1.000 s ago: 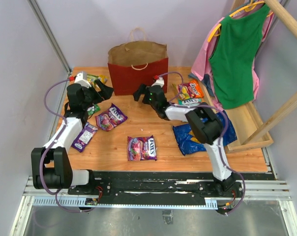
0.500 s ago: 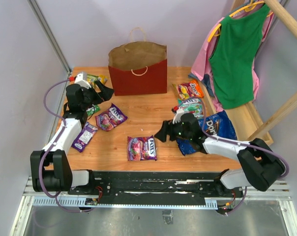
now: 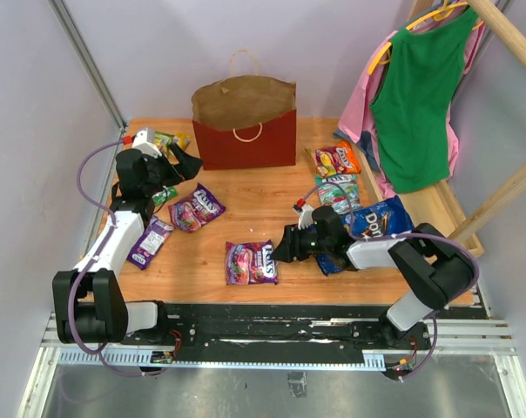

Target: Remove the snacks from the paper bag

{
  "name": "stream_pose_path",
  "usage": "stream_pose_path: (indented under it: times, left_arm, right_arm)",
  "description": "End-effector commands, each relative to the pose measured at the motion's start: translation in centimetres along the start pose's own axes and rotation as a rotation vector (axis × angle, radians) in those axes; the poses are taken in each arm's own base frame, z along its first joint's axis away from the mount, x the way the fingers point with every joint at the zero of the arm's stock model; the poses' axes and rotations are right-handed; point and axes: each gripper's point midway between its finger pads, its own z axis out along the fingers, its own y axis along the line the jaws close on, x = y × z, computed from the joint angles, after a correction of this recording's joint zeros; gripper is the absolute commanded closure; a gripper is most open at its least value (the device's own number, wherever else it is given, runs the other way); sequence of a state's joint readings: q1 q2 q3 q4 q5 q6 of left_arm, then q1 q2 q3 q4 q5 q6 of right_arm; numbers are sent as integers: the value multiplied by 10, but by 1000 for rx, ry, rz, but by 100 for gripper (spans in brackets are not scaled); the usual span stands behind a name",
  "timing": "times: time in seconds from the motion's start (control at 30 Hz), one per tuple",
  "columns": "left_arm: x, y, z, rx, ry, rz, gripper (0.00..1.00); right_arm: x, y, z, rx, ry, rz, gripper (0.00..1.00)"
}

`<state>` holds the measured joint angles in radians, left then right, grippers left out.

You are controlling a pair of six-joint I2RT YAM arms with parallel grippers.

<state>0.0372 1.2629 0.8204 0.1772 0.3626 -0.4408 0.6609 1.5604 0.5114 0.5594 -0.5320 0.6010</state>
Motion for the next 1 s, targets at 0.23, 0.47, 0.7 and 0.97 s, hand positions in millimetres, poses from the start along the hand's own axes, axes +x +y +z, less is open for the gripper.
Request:
stream_pose_path:
  times: [0.23,0.47,0.7,0.97]
  left_arm:
    - [-14,-12,-3,45,-29,32,0]
    - [-16,-11,-2,40,-32,38,0]
    - [-20,-13,-2,41,-36,42,0]
    - [-22,-12,-12,14,-40,70,0]
  right_arm:
    - [13,17,20,-129,51,36,61]
    - [9,19,23,-128,56,33,94]
    - [-31,21,30,-94,-15,-9,99]
    - [-83,-16,29,-13,-144,83,99]
